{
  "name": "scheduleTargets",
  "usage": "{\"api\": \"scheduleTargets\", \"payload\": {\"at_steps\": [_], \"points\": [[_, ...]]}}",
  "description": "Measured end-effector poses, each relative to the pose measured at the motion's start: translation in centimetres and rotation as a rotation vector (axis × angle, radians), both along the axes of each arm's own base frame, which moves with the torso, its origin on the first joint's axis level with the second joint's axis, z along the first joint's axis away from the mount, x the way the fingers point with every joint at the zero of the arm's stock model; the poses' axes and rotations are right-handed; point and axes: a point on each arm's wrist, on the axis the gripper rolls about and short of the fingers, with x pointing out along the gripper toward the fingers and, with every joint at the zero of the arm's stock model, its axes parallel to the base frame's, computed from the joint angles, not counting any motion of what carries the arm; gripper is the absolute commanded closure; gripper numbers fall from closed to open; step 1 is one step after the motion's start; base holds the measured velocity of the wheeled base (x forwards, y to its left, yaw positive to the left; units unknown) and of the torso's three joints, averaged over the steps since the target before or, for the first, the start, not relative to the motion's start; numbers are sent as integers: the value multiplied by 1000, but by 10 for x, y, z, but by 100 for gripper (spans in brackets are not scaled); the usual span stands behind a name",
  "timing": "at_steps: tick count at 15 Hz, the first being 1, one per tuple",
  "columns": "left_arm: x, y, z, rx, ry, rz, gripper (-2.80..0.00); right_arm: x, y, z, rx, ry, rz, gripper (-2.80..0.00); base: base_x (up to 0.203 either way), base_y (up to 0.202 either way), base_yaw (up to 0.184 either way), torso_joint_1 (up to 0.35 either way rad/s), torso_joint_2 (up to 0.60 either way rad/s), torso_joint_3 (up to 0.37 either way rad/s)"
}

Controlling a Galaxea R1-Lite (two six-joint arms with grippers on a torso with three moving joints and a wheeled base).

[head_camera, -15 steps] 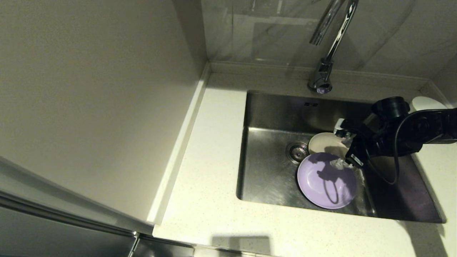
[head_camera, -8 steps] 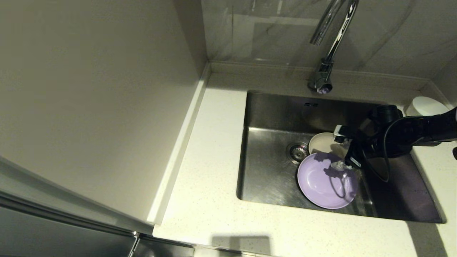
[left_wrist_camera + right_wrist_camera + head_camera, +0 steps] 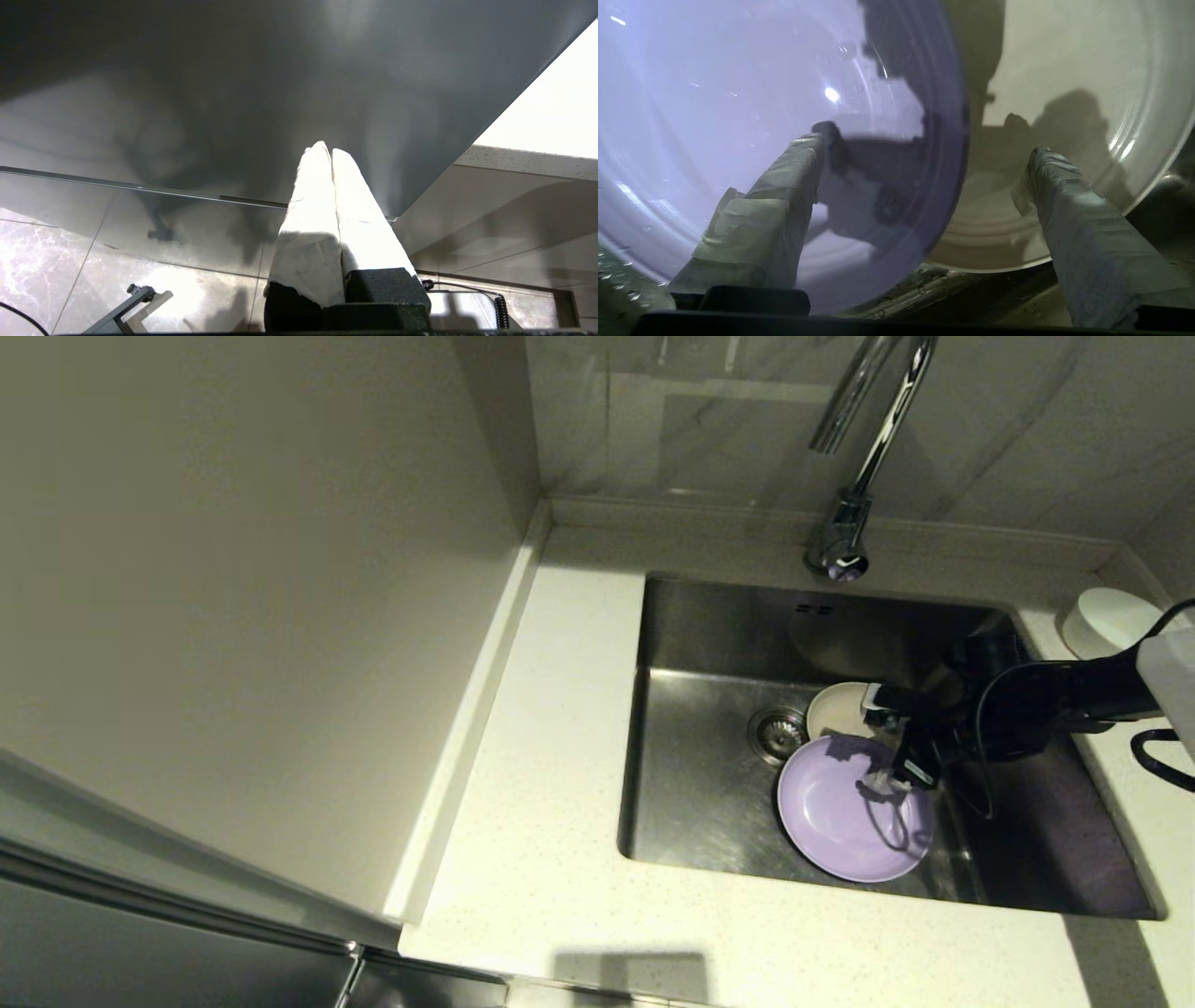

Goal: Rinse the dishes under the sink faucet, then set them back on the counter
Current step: Put a plate back to the table from the sink

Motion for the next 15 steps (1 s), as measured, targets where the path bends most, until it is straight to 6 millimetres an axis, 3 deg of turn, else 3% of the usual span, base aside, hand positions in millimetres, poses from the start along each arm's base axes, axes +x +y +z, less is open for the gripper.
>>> {"api": "scheduleTargets", "payload": {"at_steps": [15], "points": [[0, 0, 0, 0, 0, 0, 0, 11, -3, -10, -57, 2, -33, -280, 0, 0, 0, 0, 0, 0]]}}
